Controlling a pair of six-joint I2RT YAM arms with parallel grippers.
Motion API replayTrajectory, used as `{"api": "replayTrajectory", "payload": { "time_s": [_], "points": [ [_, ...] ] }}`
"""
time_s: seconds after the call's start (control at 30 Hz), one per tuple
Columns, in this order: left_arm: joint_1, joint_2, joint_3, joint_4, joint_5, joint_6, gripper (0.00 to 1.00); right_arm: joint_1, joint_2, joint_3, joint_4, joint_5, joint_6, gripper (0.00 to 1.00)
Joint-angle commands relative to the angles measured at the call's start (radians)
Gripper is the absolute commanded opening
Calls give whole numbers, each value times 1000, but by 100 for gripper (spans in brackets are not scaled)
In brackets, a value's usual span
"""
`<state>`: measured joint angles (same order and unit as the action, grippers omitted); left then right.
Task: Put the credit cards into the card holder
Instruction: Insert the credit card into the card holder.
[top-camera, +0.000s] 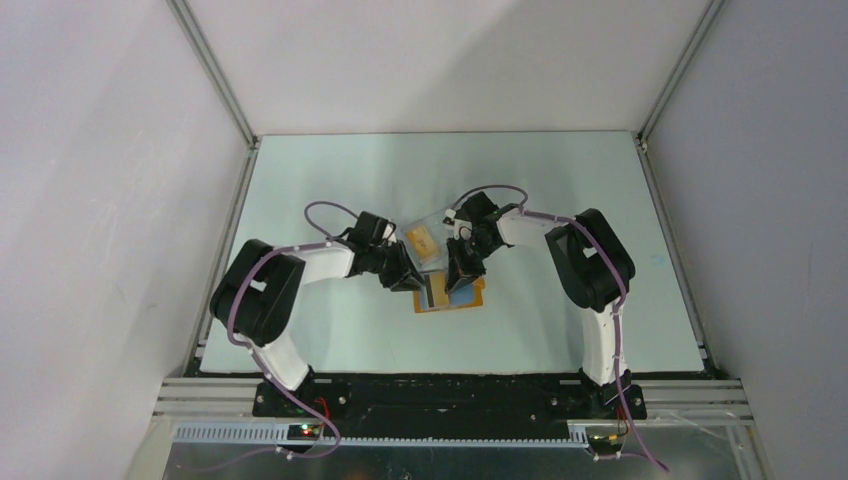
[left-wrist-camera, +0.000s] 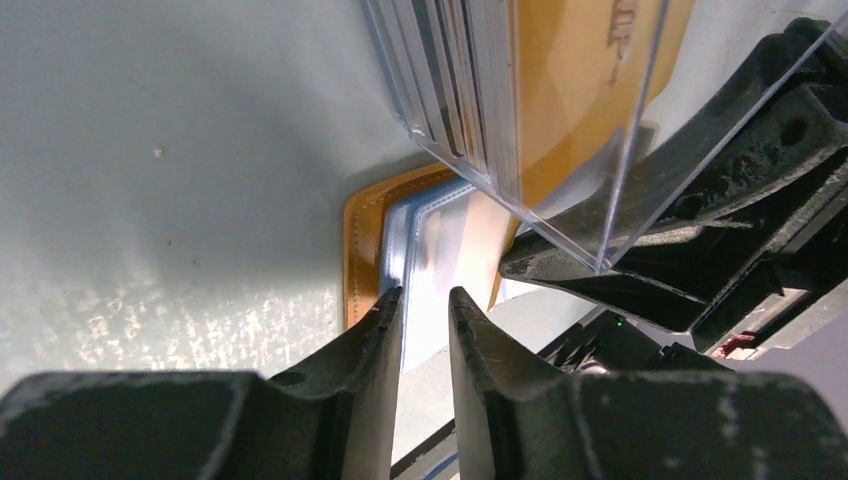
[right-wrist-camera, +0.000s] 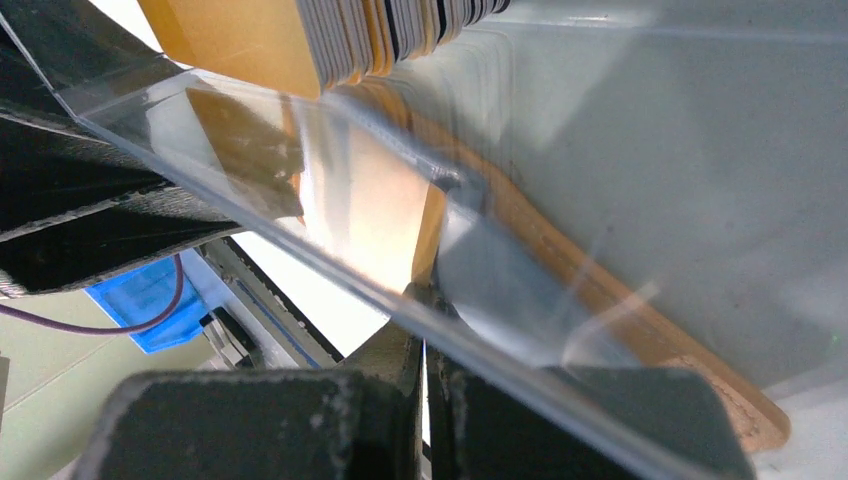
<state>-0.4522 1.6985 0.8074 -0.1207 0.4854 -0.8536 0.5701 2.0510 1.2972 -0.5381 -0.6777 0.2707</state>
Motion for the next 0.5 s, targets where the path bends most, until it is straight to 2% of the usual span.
{"api": "replayTrajectory", "payload": {
  "time_s": [0.0,0.2,0.47],
  "points": [
    [-13,35,37,16,13,28,30,8,81,-36,-122,60,22,0],
    [-31,63,36,59,27,11,30,9,82,-37,-123,57,18,0],
    [-42,10,44,136,84,-18,27,9,77,-37,-122,55,16,0]
  ]
}}
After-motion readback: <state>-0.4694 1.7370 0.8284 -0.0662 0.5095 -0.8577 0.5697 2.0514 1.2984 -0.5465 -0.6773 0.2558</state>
